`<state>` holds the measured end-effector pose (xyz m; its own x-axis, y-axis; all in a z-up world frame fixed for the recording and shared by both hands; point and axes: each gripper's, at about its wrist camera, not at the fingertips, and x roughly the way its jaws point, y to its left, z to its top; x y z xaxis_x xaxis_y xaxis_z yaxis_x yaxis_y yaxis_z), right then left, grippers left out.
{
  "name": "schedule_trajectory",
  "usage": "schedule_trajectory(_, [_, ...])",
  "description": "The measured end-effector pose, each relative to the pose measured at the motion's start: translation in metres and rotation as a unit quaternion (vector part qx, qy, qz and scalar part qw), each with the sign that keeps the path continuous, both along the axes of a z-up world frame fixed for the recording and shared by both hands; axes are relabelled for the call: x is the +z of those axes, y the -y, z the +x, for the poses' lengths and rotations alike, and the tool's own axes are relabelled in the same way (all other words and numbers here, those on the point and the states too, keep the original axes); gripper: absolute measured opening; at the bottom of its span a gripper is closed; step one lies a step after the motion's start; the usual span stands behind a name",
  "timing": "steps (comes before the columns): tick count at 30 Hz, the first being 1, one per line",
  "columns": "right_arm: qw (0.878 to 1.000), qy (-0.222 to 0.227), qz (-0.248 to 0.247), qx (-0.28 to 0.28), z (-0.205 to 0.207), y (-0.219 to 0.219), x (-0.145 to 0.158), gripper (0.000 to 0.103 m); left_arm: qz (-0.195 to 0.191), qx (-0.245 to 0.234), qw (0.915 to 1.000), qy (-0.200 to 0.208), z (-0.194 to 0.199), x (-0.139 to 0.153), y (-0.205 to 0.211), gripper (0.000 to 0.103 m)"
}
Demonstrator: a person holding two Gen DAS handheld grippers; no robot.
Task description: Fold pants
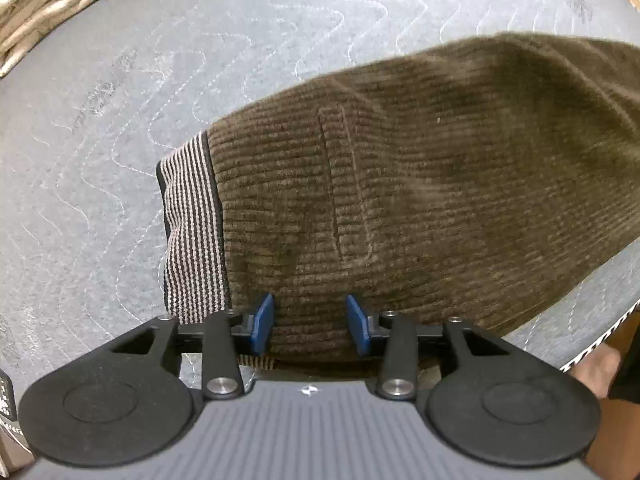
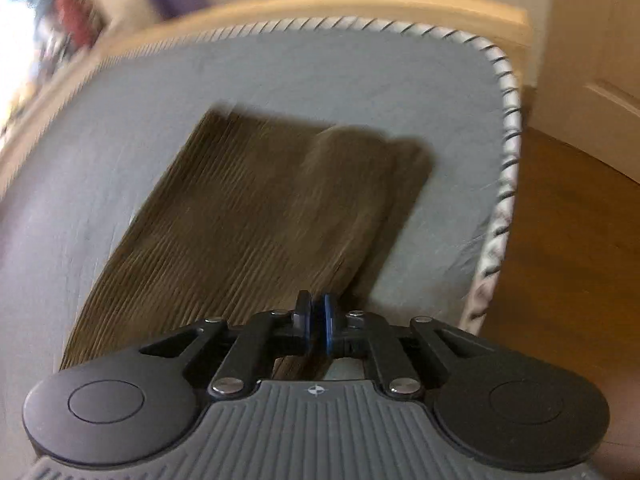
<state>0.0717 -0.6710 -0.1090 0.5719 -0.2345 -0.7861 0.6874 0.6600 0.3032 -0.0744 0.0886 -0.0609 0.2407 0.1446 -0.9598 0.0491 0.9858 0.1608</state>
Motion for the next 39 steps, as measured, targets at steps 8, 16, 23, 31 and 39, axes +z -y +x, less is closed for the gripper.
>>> schedule_trajectory(8, [0.988,0.095,0.109,-0.057,0.003,0.066,-0.034,0.03,-0.017,0.051,0.9972,0.052,0.012,0.021,-0.016,0.058])
schedule_trajectory(16, [0.995,0.079,0.051,-0.03,0.039,0.079,-0.048,0.039,-0.027,0.074,0.9949,0.064,0.025,0.019,-0.028,0.058])
schedule_trajectory(23, [0.994,0.105,-0.034,0.005,0.05,0.071,-0.015,0.01,-0.005,0.08,0.9935,0.08,0.033,0.023,-0.028,0.058])
schedule_trajectory(31, [0.995,0.028,-0.049,-0.079,0.033,0.1,-0.034,0.02,-0.032,0.059,0.992,0.107,0.035,0.031,-0.016,0.058])
schedule_trajectory(39, [0.985,0.079,-0.14,-0.065,0.034,0.059,0.02,0.03,-0.028,0.037,0.9989,0.005,0.035,-0.005,-0.014,0.06])
